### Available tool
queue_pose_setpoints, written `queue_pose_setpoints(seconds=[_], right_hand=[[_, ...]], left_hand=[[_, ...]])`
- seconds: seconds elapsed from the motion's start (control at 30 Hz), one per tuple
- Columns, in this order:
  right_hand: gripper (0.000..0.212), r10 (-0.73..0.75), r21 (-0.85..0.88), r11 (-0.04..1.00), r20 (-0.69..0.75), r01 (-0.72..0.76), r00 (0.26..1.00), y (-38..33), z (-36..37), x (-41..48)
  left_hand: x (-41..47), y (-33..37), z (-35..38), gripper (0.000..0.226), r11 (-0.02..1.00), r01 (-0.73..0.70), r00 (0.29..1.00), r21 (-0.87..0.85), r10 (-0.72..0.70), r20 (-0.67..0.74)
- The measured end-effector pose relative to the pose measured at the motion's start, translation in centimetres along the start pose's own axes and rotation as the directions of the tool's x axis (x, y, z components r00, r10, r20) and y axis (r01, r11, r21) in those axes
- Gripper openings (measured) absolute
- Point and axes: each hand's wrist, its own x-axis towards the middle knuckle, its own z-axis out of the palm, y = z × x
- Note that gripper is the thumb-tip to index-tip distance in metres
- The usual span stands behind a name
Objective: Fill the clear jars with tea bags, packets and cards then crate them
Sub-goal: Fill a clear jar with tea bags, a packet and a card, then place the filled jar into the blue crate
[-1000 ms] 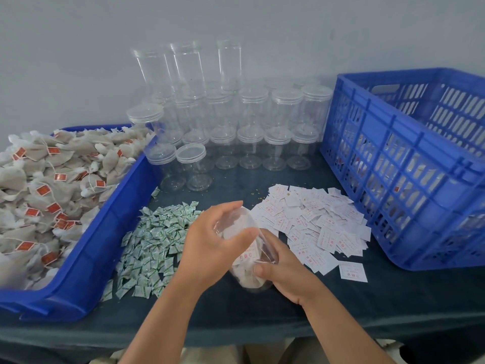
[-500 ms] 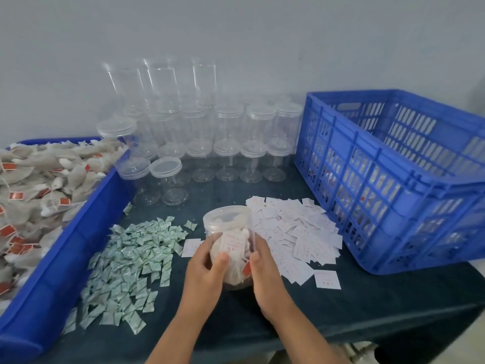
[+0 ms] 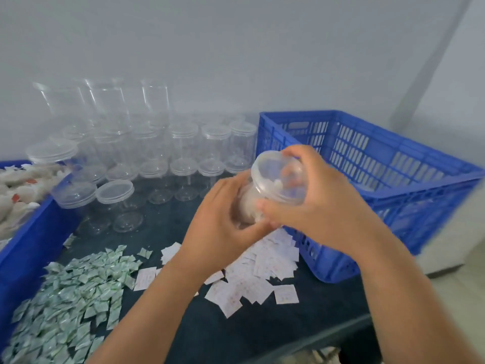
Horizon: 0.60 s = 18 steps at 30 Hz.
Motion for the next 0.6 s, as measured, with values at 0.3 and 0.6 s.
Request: queue_pose_setpoints(seconds=[0.3, 0.6], right_hand=[[0.103, 0.082, -0.331, 0.930, -0.234, -0.159, 0.969, 4.8, -13.3, 11.4], [0.091, 0.373, -0.730, 0.599, -0.111, -0.330, 0.921, 15.8, -12.7, 21.7]], left_hand=[[13.1, 5.2, 8.6, 0.099, 0.990, 0.123, 0.988, 0.061, -0.128, 0.083], [13.0, 3.4, 14.4, 0.040, 0.966, -0.250, 0.959, 0.071, 0.236, 0.158]])
